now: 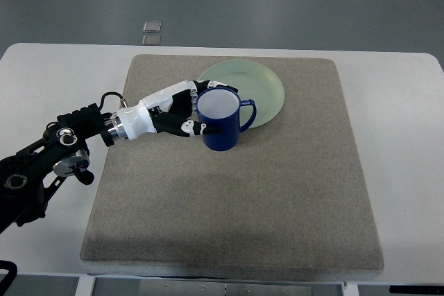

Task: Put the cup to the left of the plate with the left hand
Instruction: 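Lift the blue mug and carry it past the plate's side, then lower the blue mug onto the pad and open the left hand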

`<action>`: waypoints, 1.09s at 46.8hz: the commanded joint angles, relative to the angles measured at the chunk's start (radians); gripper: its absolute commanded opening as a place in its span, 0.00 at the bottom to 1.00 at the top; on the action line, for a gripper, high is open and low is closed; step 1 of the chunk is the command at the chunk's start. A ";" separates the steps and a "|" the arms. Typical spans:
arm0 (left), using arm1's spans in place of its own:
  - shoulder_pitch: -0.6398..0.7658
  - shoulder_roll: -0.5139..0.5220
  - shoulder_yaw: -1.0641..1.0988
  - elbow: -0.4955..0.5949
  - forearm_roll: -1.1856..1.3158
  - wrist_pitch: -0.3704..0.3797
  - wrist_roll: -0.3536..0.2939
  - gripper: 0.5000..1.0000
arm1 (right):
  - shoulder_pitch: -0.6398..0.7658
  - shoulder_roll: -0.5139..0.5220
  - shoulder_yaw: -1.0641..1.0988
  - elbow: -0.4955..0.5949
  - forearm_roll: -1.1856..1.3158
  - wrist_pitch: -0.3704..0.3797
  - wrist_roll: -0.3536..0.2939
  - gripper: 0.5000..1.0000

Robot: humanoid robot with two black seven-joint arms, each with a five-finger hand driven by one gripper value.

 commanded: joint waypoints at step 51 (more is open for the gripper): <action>0.014 0.023 -0.052 0.283 -0.099 0.282 -0.024 0.01 | 0.000 0.000 0.000 0.000 0.000 0.000 0.000 0.86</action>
